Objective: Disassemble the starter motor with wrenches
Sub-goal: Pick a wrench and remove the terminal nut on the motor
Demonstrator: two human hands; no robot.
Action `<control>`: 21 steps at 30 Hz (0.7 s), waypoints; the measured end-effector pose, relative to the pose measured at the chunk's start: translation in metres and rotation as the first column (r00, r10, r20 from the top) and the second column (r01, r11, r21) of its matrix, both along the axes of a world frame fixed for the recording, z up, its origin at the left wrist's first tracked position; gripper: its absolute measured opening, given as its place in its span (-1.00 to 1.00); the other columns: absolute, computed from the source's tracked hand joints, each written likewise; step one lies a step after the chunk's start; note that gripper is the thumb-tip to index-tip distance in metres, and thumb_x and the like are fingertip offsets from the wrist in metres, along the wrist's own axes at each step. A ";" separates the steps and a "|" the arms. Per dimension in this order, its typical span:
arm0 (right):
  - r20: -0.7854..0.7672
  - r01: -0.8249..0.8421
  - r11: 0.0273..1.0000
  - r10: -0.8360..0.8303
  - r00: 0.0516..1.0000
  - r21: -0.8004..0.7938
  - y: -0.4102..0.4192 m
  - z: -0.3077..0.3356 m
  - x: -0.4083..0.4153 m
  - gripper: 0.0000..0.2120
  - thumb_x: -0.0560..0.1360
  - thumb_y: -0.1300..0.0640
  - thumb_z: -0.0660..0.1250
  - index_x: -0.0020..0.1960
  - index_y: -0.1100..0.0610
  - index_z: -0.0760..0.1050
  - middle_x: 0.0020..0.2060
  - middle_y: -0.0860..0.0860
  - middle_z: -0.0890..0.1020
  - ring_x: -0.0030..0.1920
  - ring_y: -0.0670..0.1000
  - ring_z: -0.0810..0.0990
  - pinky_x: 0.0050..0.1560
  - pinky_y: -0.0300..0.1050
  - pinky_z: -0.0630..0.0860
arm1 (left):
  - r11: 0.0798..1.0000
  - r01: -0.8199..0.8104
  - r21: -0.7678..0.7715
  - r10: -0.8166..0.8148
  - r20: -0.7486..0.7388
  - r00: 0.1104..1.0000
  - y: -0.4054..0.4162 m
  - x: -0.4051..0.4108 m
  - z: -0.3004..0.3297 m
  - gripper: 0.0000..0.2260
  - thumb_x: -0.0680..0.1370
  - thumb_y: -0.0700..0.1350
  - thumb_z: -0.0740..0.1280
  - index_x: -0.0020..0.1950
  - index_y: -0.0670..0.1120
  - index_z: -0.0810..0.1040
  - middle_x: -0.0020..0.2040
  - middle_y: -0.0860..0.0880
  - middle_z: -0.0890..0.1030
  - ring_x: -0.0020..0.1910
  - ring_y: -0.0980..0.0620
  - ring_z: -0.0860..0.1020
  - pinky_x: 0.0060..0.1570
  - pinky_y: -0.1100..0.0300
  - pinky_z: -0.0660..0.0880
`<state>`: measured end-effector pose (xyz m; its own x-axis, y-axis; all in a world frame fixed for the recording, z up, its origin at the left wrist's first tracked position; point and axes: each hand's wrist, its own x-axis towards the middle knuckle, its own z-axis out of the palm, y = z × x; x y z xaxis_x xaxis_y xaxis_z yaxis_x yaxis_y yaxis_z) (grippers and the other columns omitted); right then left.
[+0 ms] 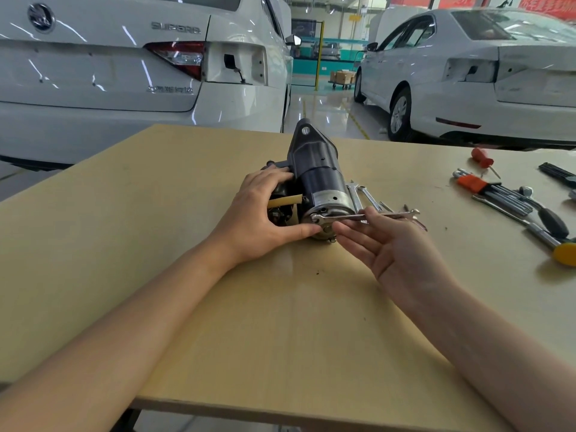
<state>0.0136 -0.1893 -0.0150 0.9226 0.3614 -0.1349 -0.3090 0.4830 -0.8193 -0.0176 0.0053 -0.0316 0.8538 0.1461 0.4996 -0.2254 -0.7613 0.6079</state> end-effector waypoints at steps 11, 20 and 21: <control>0.738 0.295 0.910 0.019 0.674 -0.292 0.009 0.012 -0.007 -0.91 0.56 0.24 0.32 -0.13 0.18 0.52 -0.38 0.11 0.64 -0.36 0.09 0.66 -0.32 -0.03 0.61 | 1.000 -0.004 0.010 0.004 -0.026 1.000 -0.002 0.000 -0.001 -0.21 0.27 0.28 0.53 0.41 0.01 0.39 0.40 0.13 0.37 0.48 0.13 0.17 0.48 0.01 0.21; 0.613 0.709 0.511 0.777 -0.141 -0.485 0.030 0.013 -0.026 -0.71 0.66 0.02 0.10 0.14 0.12 0.54 -0.05 0.03 0.49 -0.10 0.06 0.53 -0.08 0.01 0.49 | 0.998 -0.006 0.069 0.009 -0.034 0.999 0.005 0.008 -0.004 -0.54 0.53 -0.30 0.32 0.43 -0.19 0.38 0.47 -0.09 0.35 0.51 -0.05 0.18 0.37 0.37 -0.02; 0.627 0.696 0.553 0.756 -0.188 -0.458 0.027 0.014 -0.027 -0.70 0.66 0.04 0.10 0.11 0.15 0.55 -0.10 0.05 0.50 -0.15 0.07 0.53 -0.14 0.03 0.51 | 0.998 0.002 0.062 0.001 -0.033 0.999 0.005 0.008 -0.004 -0.51 0.51 -0.28 0.35 0.43 -0.18 0.38 0.45 -0.07 0.35 0.51 -0.03 0.17 0.38 0.34 -0.01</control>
